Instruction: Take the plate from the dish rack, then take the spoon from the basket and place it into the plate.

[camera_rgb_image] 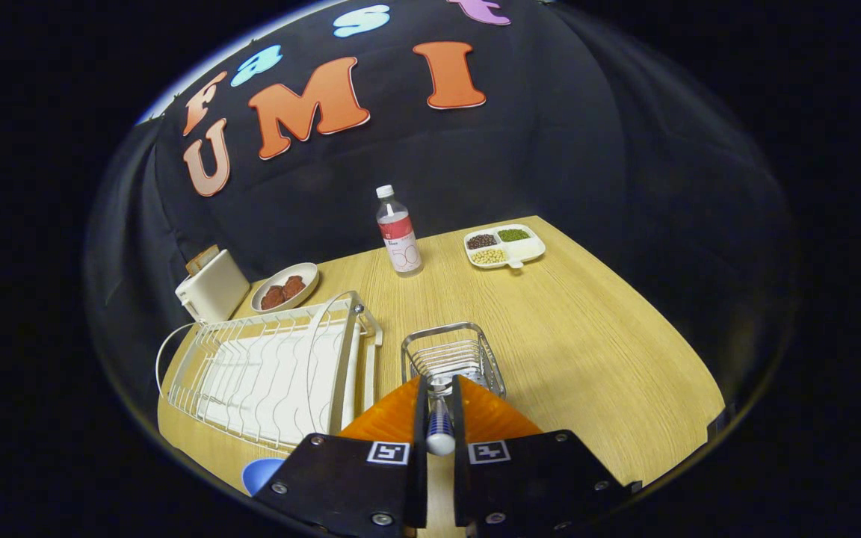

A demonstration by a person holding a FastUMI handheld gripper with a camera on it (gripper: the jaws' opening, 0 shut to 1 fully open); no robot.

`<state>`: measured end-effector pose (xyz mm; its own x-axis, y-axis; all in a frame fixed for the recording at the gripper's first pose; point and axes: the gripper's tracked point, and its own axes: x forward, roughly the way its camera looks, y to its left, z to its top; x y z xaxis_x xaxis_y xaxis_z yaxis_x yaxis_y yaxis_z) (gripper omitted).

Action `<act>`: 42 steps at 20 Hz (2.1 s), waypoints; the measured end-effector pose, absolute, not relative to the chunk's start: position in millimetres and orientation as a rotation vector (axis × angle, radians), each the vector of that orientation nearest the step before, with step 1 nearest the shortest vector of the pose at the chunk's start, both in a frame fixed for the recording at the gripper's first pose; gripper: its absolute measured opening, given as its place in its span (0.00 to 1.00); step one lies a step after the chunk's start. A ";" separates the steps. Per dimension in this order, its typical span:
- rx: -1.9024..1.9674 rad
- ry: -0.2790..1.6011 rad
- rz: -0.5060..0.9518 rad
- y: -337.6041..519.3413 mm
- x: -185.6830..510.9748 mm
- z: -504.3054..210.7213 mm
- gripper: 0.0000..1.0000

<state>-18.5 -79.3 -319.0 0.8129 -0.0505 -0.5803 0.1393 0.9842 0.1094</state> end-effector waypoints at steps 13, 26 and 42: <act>0.138 0.493 -0.122 -89.3 -27.7 -215.1 0.12; 0.166 0.499 0.175 -11.3 -96.5 -199.4 0.12; 0.107 0.712 0.452 56.7 -159.0 -297.9 0.12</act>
